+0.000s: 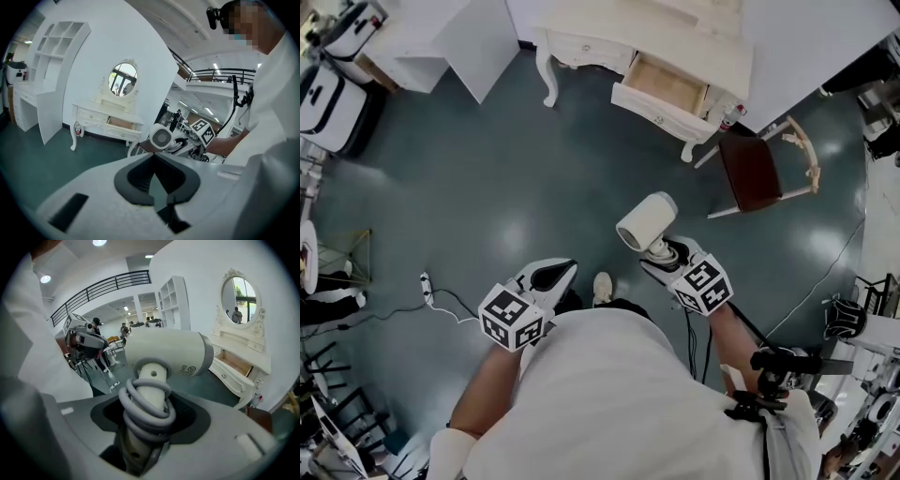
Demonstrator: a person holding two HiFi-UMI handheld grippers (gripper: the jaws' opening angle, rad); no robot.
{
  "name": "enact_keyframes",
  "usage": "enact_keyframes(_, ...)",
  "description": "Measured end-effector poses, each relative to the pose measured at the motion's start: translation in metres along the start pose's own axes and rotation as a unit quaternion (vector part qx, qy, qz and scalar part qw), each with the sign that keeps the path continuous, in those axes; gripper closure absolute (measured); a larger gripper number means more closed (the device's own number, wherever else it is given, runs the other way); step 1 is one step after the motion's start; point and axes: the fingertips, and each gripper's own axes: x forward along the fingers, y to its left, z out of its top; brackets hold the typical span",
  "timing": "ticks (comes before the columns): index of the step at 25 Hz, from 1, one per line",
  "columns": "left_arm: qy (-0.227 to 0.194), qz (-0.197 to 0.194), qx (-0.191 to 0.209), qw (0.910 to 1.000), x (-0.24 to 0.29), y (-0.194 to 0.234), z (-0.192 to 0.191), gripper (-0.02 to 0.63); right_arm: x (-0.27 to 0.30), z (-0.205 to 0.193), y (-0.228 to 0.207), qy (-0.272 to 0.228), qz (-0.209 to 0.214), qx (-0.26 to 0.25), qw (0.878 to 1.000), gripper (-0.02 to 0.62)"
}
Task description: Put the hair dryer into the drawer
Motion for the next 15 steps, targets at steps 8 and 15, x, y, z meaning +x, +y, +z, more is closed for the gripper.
enact_keyframes(8, 0.02, -0.031, -0.001, 0.9993, 0.039, 0.06, 0.038, 0.609, 0.025, 0.027, -0.053, 0.003, -0.024, 0.024, 0.999, 0.342)
enact_keyframes(15, 0.047, -0.092, 0.031, 0.9942, 0.093, 0.133, 0.097, 0.609, 0.052, 0.054, -0.113, 0.008, -0.069, 0.084, 0.994, 0.342)
